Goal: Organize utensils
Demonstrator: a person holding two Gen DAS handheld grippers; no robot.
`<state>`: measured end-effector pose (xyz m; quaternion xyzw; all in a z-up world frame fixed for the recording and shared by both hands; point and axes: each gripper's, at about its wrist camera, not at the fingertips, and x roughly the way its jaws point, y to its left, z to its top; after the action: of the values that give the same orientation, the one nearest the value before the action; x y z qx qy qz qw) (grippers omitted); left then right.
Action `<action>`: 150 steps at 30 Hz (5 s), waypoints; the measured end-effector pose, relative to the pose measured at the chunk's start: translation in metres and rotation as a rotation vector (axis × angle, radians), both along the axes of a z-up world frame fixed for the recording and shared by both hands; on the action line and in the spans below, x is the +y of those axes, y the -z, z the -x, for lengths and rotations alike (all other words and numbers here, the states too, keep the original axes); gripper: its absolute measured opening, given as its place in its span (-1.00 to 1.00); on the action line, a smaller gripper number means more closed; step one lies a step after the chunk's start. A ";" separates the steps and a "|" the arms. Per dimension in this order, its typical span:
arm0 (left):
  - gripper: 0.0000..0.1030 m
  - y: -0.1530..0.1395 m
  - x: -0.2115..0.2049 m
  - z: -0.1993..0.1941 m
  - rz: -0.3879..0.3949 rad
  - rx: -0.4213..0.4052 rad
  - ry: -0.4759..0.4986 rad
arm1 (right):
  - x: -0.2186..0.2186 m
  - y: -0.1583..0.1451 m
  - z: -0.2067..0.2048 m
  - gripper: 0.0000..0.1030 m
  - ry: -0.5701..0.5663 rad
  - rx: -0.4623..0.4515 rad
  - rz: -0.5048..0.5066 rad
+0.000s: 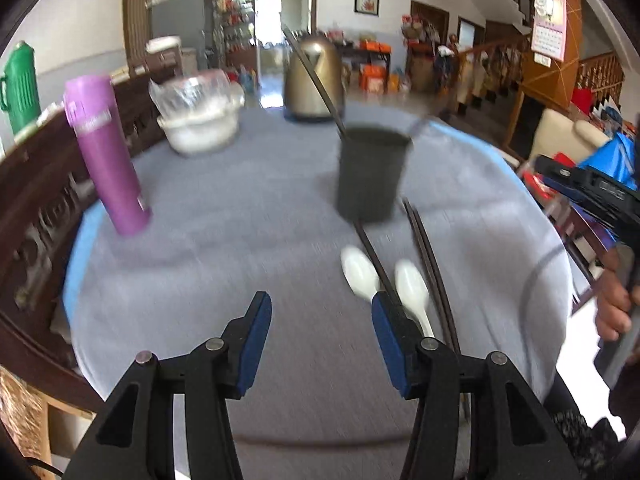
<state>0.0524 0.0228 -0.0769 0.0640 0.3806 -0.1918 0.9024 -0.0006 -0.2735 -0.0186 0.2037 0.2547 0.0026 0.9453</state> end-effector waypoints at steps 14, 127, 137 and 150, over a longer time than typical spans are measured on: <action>0.03 0.011 -0.042 0.047 -0.082 0.017 0.418 | -0.019 0.061 -0.013 -0.26 -0.040 0.074 -0.150; -0.88 -0.017 0.021 -0.079 0.264 0.150 -0.009 | 0.062 0.060 -0.087 -0.43 -0.298 0.464 -0.051; -0.88 -0.014 0.024 -0.078 0.270 0.162 -0.021 | 0.083 0.070 -0.065 -0.42 -0.417 0.503 -0.113; -0.88 -0.010 0.024 -0.077 0.262 0.180 -0.027 | 0.103 0.085 -0.072 -0.41 -0.443 0.544 -0.075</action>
<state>0.1290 0.0466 -0.0669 -0.0767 0.4326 -0.2328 0.8676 0.0712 -0.1702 -0.1038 0.1714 0.5348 0.1626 0.8113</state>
